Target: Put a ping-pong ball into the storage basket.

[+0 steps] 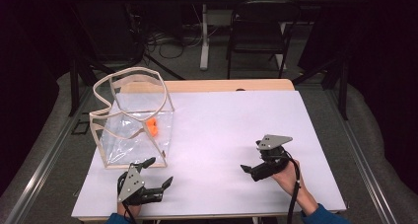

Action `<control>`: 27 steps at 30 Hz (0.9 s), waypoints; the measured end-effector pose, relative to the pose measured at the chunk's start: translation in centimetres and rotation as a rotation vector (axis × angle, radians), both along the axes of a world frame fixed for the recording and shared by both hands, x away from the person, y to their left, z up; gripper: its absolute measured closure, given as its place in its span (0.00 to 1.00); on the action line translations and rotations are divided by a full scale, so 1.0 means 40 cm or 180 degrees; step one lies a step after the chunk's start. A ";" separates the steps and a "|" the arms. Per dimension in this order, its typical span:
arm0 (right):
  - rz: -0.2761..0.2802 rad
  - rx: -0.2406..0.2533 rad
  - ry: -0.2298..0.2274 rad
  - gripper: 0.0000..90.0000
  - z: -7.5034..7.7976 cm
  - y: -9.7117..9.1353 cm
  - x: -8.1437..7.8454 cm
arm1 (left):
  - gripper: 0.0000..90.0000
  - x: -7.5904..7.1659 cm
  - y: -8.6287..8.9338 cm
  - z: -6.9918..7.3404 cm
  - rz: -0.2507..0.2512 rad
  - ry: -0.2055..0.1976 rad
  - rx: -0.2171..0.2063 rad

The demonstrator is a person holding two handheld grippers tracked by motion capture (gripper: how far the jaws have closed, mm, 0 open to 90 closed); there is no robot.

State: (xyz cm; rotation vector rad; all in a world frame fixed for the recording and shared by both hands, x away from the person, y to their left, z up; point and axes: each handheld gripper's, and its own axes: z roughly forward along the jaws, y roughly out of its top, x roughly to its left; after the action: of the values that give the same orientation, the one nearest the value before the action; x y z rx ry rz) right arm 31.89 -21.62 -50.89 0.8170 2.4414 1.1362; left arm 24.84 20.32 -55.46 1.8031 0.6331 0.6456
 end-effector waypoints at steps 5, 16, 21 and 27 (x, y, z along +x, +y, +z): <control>-0.0040 0.0029 -0.0005 0.00 -0.015 -0.014 -0.012 | 0.18 0.000 0.000 0.000 0.0003 -0.0004 0.0003; -0.0121 0.0072 0.0010 0.00 -0.056 -0.029 -0.040 | 0.18 0.001 0.002 -0.001 0.0018 0.0001 0.0025; -0.0154 0.0096 -0.0012 0.00 -0.066 -0.037 -0.050 | 0.18 0.001 -0.001 -0.002 0.0005 0.0007 0.0041; -0.0141 0.0077 -0.0014 0.00 -0.070 -0.036 -0.053 | 0.18 0.004 -0.002 -0.005 0.0001 0.0039 0.0062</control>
State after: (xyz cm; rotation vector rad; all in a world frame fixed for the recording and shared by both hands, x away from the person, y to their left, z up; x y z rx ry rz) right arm 29.76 -23.07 -53.69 0.8706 2.3982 1.1523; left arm 25.00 20.23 -55.66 1.8264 0.6374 0.6435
